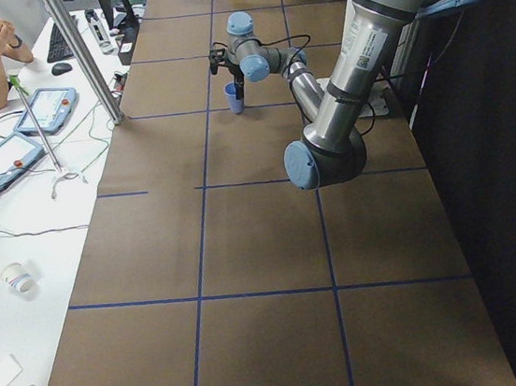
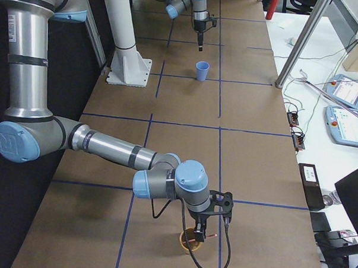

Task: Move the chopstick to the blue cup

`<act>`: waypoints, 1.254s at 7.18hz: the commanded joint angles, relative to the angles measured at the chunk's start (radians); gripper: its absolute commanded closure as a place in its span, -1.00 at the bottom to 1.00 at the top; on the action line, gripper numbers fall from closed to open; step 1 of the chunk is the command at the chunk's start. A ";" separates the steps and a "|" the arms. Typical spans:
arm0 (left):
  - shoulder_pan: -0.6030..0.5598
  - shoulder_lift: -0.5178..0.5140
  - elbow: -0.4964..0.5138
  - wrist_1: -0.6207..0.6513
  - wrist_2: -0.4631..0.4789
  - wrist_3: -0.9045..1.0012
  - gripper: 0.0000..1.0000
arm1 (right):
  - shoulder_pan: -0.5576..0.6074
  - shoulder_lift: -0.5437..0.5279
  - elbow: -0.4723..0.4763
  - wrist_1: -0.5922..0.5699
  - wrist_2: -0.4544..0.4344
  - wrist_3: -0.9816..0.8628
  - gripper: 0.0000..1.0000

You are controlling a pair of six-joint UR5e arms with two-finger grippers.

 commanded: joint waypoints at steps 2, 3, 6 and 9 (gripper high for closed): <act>-0.003 0.001 -0.006 0.001 0.000 -0.002 -1.00 | 0.000 0.023 -0.057 0.051 -0.006 0.057 -0.53; -0.004 0.003 -0.010 0.001 0.000 -0.002 -1.00 | -0.002 0.022 -0.060 0.049 -0.003 0.057 -0.40; -0.006 0.003 -0.023 0.015 0.000 -0.002 -1.00 | -0.003 0.020 -0.079 0.051 0.002 0.057 0.01; -0.006 0.004 -0.027 0.015 0.002 -0.003 -1.00 | -0.002 0.011 -0.059 0.054 0.009 0.054 1.00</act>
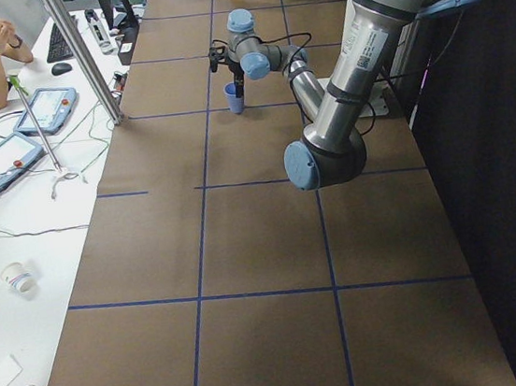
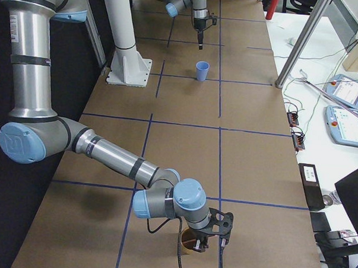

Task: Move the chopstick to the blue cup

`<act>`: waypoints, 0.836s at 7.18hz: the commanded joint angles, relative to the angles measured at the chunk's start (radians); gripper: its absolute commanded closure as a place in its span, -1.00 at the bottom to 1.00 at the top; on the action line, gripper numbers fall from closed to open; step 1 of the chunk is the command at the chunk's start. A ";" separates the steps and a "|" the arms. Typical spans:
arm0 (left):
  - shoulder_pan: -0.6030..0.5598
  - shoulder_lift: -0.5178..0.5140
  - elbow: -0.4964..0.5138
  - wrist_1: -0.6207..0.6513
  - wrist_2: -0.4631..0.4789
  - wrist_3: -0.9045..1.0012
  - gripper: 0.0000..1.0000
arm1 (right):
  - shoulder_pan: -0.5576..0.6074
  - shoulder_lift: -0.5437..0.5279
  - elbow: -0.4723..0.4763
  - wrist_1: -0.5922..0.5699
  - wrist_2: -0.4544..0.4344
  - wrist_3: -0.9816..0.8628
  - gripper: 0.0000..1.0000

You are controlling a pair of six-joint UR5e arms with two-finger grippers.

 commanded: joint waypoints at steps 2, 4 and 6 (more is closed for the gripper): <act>-0.002 0.006 -0.023 0.005 0.001 -0.001 -1.00 | 0.096 -0.021 0.149 0.003 0.107 -0.019 1.00; -0.002 0.023 -0.047 0.006 0.001 -0.001 -1.00 | 0.178 -0.077 0.332 0.003 0.078 -0.044 1.00; -0.002 0.023 -0.047 0.006 0.001 -0.001 -1.00 | 0.206 -0.090 0.447 0.000 0.073 -0.110 0.98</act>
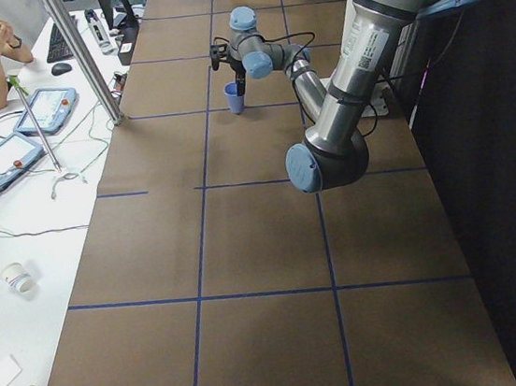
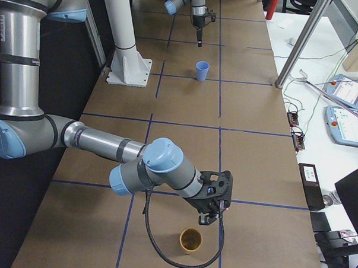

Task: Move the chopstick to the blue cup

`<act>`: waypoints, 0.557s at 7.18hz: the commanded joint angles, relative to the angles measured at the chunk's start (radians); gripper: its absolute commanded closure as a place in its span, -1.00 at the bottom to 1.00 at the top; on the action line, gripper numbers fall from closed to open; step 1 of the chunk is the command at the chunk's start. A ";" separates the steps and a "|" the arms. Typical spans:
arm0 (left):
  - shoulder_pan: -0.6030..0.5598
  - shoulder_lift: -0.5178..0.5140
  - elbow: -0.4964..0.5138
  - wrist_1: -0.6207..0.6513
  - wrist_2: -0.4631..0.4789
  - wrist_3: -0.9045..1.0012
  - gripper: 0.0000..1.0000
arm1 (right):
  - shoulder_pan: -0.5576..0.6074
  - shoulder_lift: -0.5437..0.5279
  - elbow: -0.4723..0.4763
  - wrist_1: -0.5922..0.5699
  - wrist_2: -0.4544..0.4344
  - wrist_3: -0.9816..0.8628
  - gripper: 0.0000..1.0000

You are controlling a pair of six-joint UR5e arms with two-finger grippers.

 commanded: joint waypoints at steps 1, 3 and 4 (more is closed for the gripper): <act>0.000 0.001 -0.007 0.000 0.002 -0.002 -1.00 | 0.013 -0.027 0.131 -0.010 0.095 -0.004 0.98; -0.008 0.028 -0.038 0.000 0.003 -0.002 -1.00 | -0.044 -0.012 0.191 -0.007 0.418 0.147 0.98; -0.019 0.038 -0.050 0.000 0.003 0.002 -1.00 | -0.152 0.044 0.250 0.001 0.465 0.357 0.97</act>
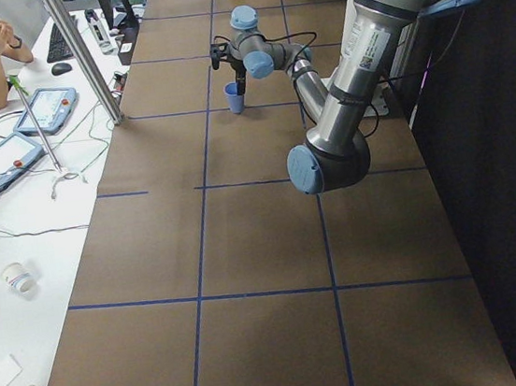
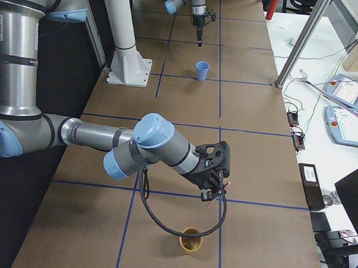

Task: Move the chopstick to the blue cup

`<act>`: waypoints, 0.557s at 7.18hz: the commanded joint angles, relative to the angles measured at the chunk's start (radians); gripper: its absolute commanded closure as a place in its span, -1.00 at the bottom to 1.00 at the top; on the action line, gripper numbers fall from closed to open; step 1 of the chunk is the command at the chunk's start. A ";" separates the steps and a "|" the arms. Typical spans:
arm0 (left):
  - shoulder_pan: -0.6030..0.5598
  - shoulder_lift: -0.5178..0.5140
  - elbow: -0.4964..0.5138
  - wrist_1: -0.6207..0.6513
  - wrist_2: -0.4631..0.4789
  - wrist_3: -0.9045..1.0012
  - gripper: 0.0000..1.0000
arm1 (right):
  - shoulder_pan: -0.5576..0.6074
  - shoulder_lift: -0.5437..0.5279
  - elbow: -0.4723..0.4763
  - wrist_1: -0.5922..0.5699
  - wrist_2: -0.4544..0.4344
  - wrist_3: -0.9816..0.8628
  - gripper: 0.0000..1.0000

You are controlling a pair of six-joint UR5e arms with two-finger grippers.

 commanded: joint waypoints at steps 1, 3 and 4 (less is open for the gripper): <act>-0.026 0.015 -0.019 0.000 0.000 0.002 -1.00 | -0.224 0.152 0.120 0.011 0.100 0.358 0.96; -0.052 0.016 -0.019 0.000 -0.003 0.007 -1.00 | -0.392 0.323 0.148 0.010 0.090 0.388 0.95; -0.055 0.028 -0.019 0.000 -0.003 0.010 -1.00 | -0.497 0.407 0.147 0.001 0.062 0.394 0.94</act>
